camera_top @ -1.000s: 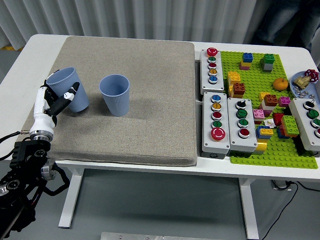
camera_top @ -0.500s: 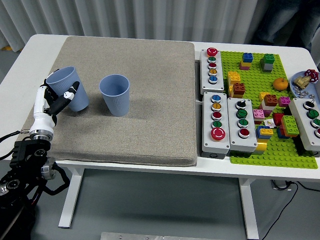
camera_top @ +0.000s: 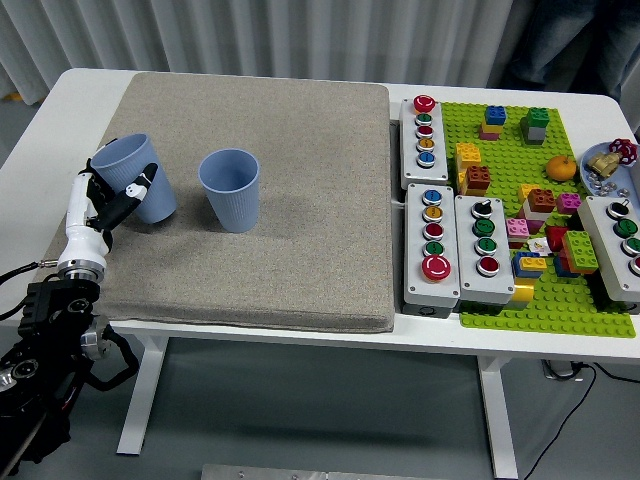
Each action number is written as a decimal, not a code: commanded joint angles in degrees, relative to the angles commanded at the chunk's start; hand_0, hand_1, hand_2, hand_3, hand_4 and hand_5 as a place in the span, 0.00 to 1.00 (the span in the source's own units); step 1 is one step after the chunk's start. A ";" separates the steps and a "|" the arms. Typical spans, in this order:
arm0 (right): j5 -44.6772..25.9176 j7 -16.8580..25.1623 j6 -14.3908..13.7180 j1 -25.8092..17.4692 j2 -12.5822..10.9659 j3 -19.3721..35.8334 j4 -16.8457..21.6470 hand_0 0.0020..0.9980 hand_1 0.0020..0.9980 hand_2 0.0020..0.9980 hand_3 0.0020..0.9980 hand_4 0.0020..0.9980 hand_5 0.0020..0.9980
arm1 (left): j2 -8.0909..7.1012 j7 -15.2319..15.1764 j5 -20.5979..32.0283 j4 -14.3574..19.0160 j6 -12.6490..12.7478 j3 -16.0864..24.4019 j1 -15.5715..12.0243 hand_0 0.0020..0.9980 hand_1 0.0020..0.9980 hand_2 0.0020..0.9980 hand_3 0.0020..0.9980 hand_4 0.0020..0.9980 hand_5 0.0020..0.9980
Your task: Pick cup pour cup place
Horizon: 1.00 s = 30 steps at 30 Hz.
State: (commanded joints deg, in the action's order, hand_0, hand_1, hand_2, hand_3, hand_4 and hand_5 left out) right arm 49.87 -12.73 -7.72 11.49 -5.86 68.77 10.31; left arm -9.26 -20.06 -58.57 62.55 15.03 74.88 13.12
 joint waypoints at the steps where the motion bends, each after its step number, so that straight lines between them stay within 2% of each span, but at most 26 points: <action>1: -0.02 0.01 0.00 0.00 0.00 -0.01 0.00 0.74 0.70 0.73 0.64 0.23 0.40 | -0.01 -0.57 -1.16 0.21 0.81 -0.10 -0.01 0.42 0.57 0.77 0.85 0.68 0.09; 5: -0.07 0.01 0.02 -0.07 0.02 -0.10 0.00 0.74 0.70 0.73 0.64 0.23 0.40 | 0.11 -1.89 -2.81 0.31 2.51 -0.32 -0.01 0.43 0.58 0.78 0.85 0.68 0.10; 14: 0.11 -0.04 0.08 -0.16 0.02 -0.07 0.00 0.74 0.70 0.73 0.64 0.23 0.40 | 0.09 -2.06 -4.24 0.36 2.85 -0.27 -0.08 0.44 0.59 0.80 0.86 0.68 0.10; 21: -0.06 0.01 0.06 0.11 -0.12 -0.18 0.00 0.74 0.70 0.73 0.64 0.23 0.40 | 0.21 -2.67 -7.79 0.65 4.63 0.08 0.23 0.44 0.59 0.80 0.86 0.69 0.11; 25: -0.17 0.02 0.03 0.10 -0.09 -0.18 0.00 0.74 0.71 0.73 0.64 0.22 0.40 | 0.05 -3.22 -11.93 2.16 6.61 0.51 0.48 0.44 0.59 0.80 0.86 0.69 0.11; 27: -0.22 0.02 0.03 0.08 -0.08 -0.19 0.00 0.74 0.71 0.73 0.64 0.22 0.40 | -0.09 -3.33 -16.57 3.86 8.54 0.88 0.50 0.44 0.59 0.80 0.86 0.69 0.11; 30: -0.26 0.04 0.02 0.10 -0.11 -0.19 0.00 0.74 0.70 0.73 0.64 0.22 0.40 | -0.23 -3.21 -23.11 5.38 9.77 0.98 0.53 0.43 0.58 0.79 0.85 0.69 0.12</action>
State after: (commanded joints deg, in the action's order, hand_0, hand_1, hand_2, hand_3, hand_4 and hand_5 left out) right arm 49.62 -12.68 -7.70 11.59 -5.97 68.59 10.31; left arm -9.49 -23.27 -81.69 67.93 24.80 75.86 13.64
